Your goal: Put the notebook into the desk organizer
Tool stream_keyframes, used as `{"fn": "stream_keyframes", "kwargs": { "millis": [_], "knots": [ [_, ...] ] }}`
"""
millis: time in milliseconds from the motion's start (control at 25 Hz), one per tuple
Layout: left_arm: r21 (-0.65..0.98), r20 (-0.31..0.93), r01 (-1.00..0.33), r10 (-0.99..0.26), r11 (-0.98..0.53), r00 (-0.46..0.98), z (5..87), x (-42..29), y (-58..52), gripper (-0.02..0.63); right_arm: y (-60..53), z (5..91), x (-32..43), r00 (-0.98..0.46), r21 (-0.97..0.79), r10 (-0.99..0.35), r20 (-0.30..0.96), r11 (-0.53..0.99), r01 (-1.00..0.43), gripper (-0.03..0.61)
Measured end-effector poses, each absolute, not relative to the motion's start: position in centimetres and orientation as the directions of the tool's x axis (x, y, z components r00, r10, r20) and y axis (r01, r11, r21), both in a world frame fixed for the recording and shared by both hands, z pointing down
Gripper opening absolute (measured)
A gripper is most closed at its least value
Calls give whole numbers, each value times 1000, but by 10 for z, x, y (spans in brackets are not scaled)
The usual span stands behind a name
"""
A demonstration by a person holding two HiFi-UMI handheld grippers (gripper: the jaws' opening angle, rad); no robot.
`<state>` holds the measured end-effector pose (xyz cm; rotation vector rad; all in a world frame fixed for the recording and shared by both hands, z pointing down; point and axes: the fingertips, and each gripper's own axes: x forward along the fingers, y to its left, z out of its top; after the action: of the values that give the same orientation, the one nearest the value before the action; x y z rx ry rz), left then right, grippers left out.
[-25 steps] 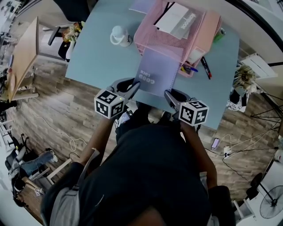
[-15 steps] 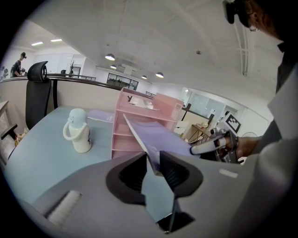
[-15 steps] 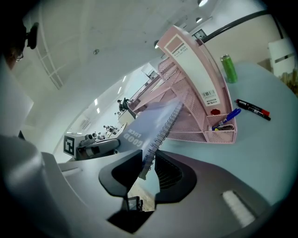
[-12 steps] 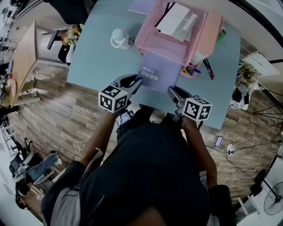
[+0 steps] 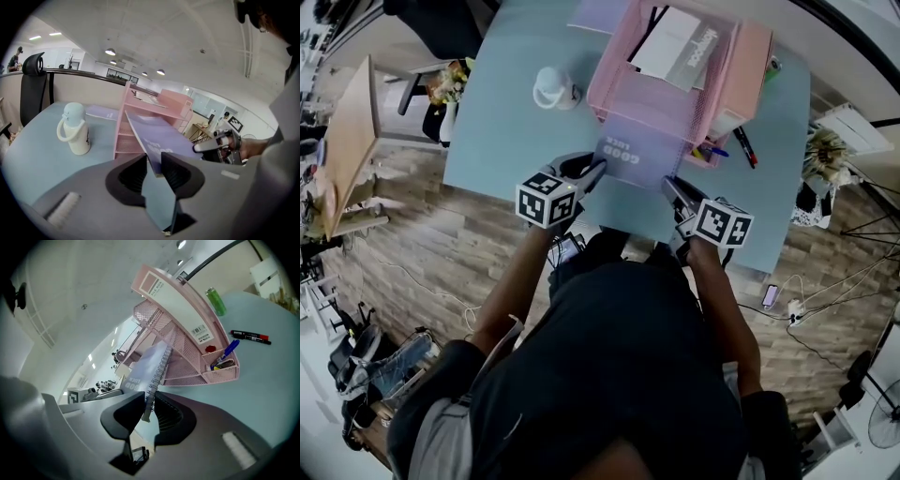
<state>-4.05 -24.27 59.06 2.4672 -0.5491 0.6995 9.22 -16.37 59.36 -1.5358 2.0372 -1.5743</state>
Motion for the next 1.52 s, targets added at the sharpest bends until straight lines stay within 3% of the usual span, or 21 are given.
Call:
{"fn": "stream_keyframes", "kwargs": {
  "millis": [880,1520],
  "knots": [
    [301,571,-501,-268,-811,776,590,-47,-271,160,-201,605,114,-398,-845,-827,396,-159,-510,60],
    [272,547,-578,-371,-769,750,572,-90,-261,160,-225,603,139,-317,-870,-869,380,-219,-443,60]
  ]
}}
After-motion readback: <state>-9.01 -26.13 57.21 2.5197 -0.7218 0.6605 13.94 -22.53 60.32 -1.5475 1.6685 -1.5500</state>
